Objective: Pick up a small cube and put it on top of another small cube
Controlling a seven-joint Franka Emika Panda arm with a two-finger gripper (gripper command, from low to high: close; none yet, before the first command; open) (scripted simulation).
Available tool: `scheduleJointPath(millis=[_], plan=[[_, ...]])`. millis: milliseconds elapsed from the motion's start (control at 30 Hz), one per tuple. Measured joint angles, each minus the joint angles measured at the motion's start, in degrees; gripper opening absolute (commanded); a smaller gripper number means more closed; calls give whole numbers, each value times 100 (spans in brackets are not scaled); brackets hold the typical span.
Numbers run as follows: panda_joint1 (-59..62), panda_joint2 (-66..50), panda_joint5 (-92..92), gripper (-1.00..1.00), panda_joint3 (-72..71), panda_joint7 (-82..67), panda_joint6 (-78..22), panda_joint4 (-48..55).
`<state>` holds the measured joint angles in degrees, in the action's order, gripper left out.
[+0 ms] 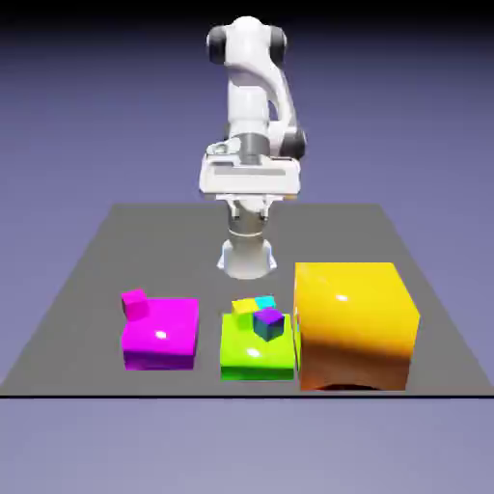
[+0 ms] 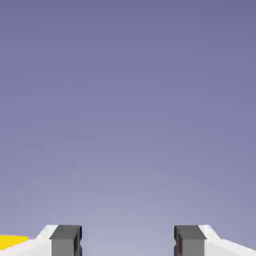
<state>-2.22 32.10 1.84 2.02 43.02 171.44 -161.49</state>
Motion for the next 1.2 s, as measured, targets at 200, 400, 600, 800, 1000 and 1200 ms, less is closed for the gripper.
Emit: scheduleJointPath(millis=[200,400,600,800,1000,1200], plan=[[-570,-766,656,0,513,200,-1495,-384],[-727,-1647,803,0,369,245,-2555,-733],[-90,-2373,-9,0,-877,-1,-2414,-877],[23,-3229,-59,0,-1100,123,-1495,-839],[-323,-4331,521,-100,-565,520,-465,-781],[-65,-3502,86,-100,-972,222,-1240,-825]])
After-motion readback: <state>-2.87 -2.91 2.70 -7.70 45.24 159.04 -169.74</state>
